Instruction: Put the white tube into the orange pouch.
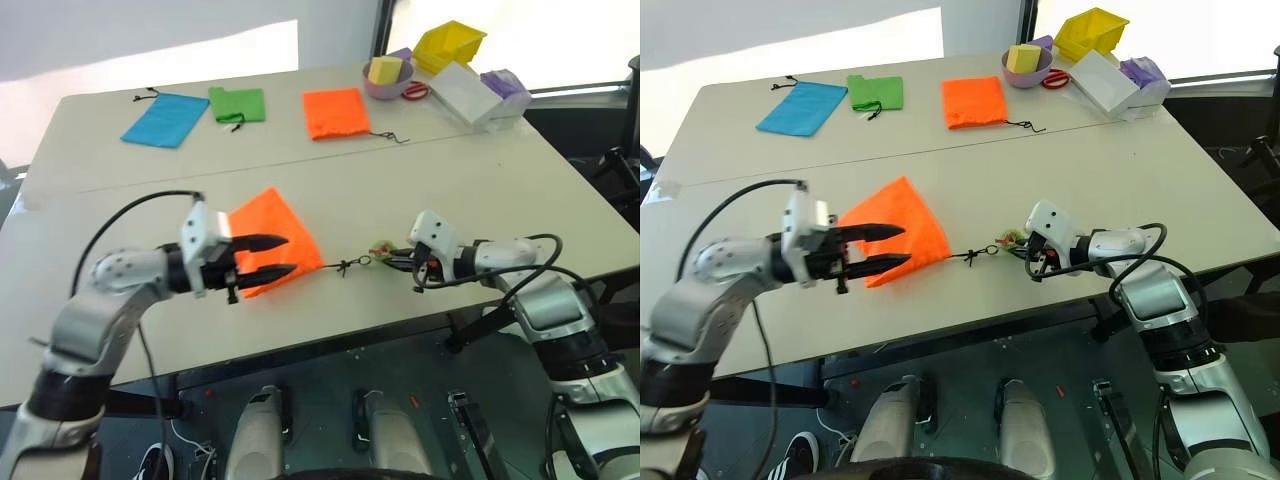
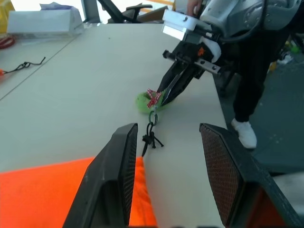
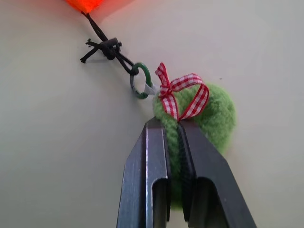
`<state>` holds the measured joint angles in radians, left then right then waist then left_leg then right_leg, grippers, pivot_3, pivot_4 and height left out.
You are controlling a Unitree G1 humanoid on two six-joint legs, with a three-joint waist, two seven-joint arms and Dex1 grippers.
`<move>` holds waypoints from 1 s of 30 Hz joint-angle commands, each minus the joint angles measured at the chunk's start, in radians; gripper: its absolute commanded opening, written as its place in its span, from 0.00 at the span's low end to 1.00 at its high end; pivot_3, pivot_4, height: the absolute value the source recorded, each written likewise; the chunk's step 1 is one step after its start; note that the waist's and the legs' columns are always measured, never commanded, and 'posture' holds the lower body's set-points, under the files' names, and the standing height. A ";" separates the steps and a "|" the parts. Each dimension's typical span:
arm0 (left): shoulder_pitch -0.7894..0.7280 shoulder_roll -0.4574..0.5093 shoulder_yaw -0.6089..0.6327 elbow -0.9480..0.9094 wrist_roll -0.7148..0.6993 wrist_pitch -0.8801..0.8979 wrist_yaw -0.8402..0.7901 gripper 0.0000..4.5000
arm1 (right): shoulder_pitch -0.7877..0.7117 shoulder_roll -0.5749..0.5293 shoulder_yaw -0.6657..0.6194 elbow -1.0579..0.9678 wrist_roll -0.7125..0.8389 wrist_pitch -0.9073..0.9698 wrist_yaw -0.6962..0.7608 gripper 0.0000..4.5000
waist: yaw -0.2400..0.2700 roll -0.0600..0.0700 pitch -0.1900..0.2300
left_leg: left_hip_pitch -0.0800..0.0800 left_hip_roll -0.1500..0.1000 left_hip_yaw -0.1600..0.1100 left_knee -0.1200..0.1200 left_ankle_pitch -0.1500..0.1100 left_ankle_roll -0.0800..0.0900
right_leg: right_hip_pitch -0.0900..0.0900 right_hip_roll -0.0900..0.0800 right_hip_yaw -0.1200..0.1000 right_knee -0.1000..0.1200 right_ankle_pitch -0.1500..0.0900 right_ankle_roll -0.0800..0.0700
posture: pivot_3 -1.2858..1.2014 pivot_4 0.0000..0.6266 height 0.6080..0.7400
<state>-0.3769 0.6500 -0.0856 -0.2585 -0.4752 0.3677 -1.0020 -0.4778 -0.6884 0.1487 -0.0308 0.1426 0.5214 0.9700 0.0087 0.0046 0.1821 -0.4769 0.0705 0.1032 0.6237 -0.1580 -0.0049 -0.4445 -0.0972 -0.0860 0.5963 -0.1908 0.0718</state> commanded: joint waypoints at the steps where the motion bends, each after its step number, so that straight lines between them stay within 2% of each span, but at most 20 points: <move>1: -0.102 -0.118 -0.100 0.160 0.072 -0.072 -0.018 0.49 | -0.038 -0.007 -0.060 -0.032 0.052 0.010 0.010 0.00 | 0.003 0.000 0.000 | 0.000 0.000 0.000 0.001 0.000 0.000 | 0.000 0.000 0.000 0.000 0.000 0.000 | 0.52 0.24 1.00; 7: -0.282 -0.248 -0.126 0.480 0.119 -0.180 -0.110 0.49 | -0.059 -0.008 -0.076 -0.113 0.105 0.069 0.008 0.00 | 0.004 -0.001 0.000 | -0.002 0.000 -0.002 0.005 0.000 0.001 | 0.000 0.001 0.000 0.002 0.002 -0.001 | 0.52 0.24 1.00; 12: -0.360 -0.295 -0.159 0.661 0.195 -0.304 -0.182 0.49 | -0.076 0.016 -0.065 -0.162 0.115 0.102 -0.033 0.00 | 0.002 -0.001 0.000 | -0.001 0.000 -0.002 0.006 0.000 0.001 | 0.000 0.001 0.000 0.002 0.002 -0.001 | 0.52 0.24 1.00; 17: -0.392 -0.345 -0.171 0.745 0.229 -0.355 -0.229 0.49 | -0.088 0.024 -0.054 -0.181 0.111 0.107 -0.054 0.00 | 0.005 -0.001 0.000 | -0.002 0.000 -0.002 0.006 0.000 0.002 | 0.000 0.001 0.000 0.002 0.002 -0.001 | 0.52 0.24 1.00; 24: -0.440 -0.403 -0.154 0.867 0.285 -0.399 -0.184 0.49 | -0.090 0.030 -0.047 -0.200 0.115 0.113 -0.067 0.00 | 0.004 -0.001 0.000 | -0.002 0.000 -0.003 0.008 0.000 0.002 | 0.001 0.001 0.000 0.003 0.002 -0.001 | 0.52 0.24 1.00; 27: -0.451 -0.407 -0.149 0.910 0.301 -0.408 -0.174 0.30 | -0.092 0.030 -0.046 -0.197 0.111 0.109 -0.070 0.00 | 0.002 -0.001 0.000 | -0.002 0.000 -0.003 0.007 0.001 0.004 | 0.001 0.001 0.000 0.003 0.002 -0.001 | 0.52 0.24 1.00; 28: -0.449 -0.408 -0.151 0.914 0.303 -0.411 -0.178 0.21 | -0.091 0.031 -0.047 -0.198 0.111 0.110 -0.071 0.00 | 0.002 -0.001 0.000 | -0.002 0.000 -0.003 0.007 0.001 0.004 | 0.000 0.001 0.000 0.003 0.002 -0.001 | 0.52 0.24 1.00; 30: -0.444 -0.411 -0.147 0.915 0.304 -0.416 -0.178 0.21 | -0.091 0.031 -0.044 -0.201 0.109 0.106 -0.072 0.00 | 0.002 -0.001 0.000 | -0.002 0.000 -0.003 0.007 0.001 0.004 | 0.000 0.001 0.000 0.004 0.002 -0.001 | 0.52 0.24 1.00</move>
<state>-0.8056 0.2417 -0.2527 0.6698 -0.1786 -0.0238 -1.1814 -0.5484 -0.6575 0.1123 -0.1951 0.2413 0.6362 0.9029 0.0111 0.0038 0.1826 -0.4786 0.0709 0.1004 0.6309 -0.1570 -0.0005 -0.4441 -0.0964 -0.0860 0.5998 -0.1888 0.0709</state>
